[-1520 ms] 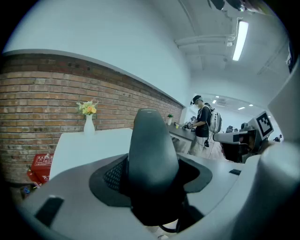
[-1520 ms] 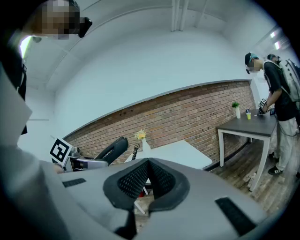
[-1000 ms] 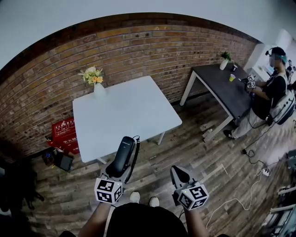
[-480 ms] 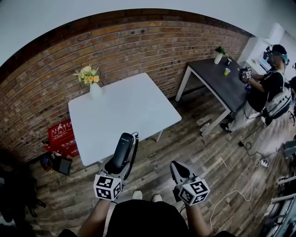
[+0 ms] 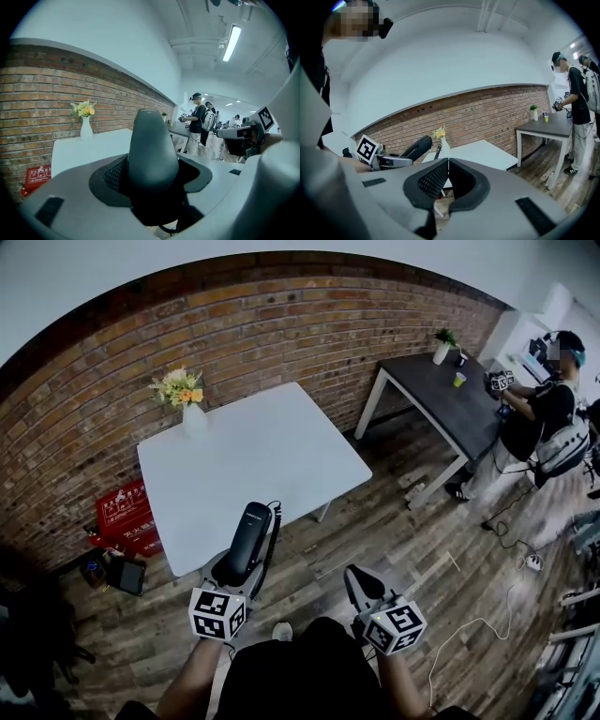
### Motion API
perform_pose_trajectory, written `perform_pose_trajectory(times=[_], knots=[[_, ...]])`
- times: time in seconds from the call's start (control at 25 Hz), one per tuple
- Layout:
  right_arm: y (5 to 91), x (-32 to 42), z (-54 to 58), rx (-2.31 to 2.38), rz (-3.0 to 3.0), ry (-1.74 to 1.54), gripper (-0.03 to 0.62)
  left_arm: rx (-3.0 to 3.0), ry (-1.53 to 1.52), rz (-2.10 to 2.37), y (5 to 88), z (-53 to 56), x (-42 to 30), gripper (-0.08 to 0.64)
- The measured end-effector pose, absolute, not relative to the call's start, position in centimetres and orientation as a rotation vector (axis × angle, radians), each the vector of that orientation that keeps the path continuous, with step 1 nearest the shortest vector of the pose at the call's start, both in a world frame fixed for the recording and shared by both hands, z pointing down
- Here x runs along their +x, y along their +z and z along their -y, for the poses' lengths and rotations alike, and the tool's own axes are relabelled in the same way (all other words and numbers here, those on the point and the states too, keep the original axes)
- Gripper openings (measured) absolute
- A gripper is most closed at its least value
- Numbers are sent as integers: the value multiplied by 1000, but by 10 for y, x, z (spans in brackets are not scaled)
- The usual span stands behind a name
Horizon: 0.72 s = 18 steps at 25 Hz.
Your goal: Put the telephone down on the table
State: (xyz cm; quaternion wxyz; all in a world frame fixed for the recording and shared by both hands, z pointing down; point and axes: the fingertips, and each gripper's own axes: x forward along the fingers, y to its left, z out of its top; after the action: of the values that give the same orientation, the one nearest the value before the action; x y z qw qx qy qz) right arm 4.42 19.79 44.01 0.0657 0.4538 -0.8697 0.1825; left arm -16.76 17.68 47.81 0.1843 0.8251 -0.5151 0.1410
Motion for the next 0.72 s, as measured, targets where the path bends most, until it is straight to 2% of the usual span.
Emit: perform_pose_trajectory(times=[0.72], knots=[[454,52,-124,1305,2656,590,23,2270,404,1474,495,-116,-159,278]])
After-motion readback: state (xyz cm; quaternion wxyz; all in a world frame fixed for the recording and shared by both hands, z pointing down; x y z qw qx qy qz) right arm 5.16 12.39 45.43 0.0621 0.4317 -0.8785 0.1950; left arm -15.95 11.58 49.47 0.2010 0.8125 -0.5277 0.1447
